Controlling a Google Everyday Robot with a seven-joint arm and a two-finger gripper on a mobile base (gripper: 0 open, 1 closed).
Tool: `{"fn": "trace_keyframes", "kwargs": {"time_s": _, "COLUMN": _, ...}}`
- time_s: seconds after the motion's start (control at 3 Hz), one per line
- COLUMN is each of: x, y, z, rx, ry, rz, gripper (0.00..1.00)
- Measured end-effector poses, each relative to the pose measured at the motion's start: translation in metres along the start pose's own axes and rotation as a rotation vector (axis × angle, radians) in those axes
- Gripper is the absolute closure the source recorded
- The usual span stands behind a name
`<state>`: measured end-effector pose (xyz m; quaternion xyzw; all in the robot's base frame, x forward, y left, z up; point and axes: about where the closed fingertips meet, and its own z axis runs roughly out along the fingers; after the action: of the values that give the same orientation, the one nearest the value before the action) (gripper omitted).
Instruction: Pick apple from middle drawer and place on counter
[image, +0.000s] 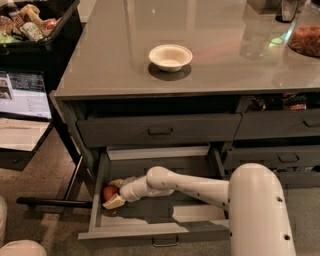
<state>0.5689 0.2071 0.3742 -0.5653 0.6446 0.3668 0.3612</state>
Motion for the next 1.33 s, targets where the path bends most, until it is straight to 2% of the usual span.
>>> {"fn": "trace_keyframes", "kwargs": {"time_s": 0.33, "x": -0.006, "y": -0.003, "z": -0.017, "rx": 0.022, "ry": -0.028, "rz": 0.0, "gripper": 0.88}}
{"fn": "trace_keyframes", "kwargs": {"time_s": 0.67, "x": -0.023, "y": -0.016, "z": -0.07, "rx": 0.044, "ry": -0.049, "rz": -0.024, "gripper": 1.0}}
{"fn": "trace_keyframes", "kwargs": {"time_s": 1.0, "x": -0.037, "y": -0.028, "z": -0.131, "rx": 0.044, "ry": -0.066, "rz": -0.065, "gripper": 1.0}}
{"fn": "trace_keyframes", "kwargs": {"time_s": 1.33, "x": -0.05, "y": -0.039, "z": -0.201, "rx": 0.057, "ry": -0.045, "rz": -0.118, "gripper": 1.0}}
